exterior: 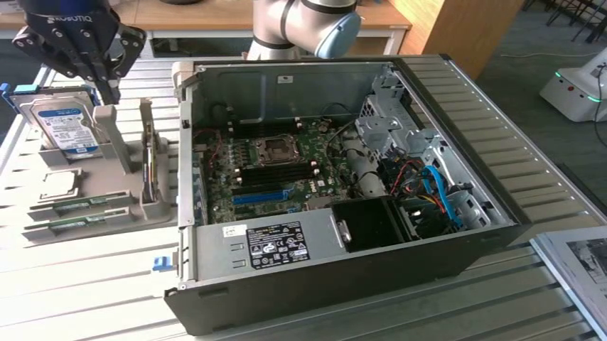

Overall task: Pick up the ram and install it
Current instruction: 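Reach for the ram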

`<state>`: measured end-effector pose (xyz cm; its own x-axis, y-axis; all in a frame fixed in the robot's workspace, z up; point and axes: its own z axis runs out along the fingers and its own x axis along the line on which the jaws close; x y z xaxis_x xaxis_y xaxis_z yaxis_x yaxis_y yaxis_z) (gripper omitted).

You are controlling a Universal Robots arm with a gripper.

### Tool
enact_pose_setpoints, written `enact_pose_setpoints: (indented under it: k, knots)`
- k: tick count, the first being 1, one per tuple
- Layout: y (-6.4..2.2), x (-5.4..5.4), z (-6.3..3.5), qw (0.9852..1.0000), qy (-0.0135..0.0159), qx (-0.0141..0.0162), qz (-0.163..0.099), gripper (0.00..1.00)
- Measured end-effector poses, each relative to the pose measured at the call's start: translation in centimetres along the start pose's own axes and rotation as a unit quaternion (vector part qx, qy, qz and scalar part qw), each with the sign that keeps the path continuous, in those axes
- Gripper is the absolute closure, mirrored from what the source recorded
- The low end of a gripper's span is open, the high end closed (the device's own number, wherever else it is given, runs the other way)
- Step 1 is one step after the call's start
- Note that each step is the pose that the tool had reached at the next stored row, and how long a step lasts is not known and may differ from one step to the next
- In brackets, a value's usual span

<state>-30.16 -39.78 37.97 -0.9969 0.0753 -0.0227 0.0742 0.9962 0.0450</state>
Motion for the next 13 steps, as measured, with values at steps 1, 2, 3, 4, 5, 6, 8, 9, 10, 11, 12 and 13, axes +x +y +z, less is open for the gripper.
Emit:
enact_pose_setpoints:
  k: [1, 2, 3, 4, 5, 6, 8, 9, 10, 11, 12, 13]
  knots:
    - [-0.01, 0.2, 0.01, 1.0000, 0.0000, 0.0000, 0.000, 0.90]
    - [-0.02, 0.3, 0.01, 1.0000, 0.0000, 0.0000, 0.000, 0.90]
    - [-0.03, 0.5, 0.02, 1.0000, 0.0000, 0.0000, 0.000, 0.90]
    - [-0.05, 0.7, 0.02, 1.0000, 0.0000, 0.0000, 0.000, 0.90]
    - [-0.06, 0.8, 0.03, 1.0000, 0.0000, 0.0000, 0.000, 0.90]
    - [-0.07, 1.0, 0.03, 1.0000, 0.0000, 0.0000, 0.000, 0.90]
    - [-0.10, 1.3, 0.05, 1.0000, 0.0000, 0.0000, 0.000, 0.90]
    - [-0.11, 1.5, 0.05, 1.0000, 0.0000, 0.0000, 0.000, 0.90]
    - [-0.12, 1.6, 0.05, 1.0000, 0.0000, 0.0000, 0.000, 0.90]
    - [-0.13, 1.8, 0.06, 1.0000, 0.0000, 0.0000, 0.000, 0.90]
    - [-0.14, 2.0, 0.07, 1.0000, 0.0000, 0.0000, 0.000, 0.90]
    - [-0.16, 2.1, 0.07, 1.0000, 0.0000, 0.0000, 0.000, 0.90]
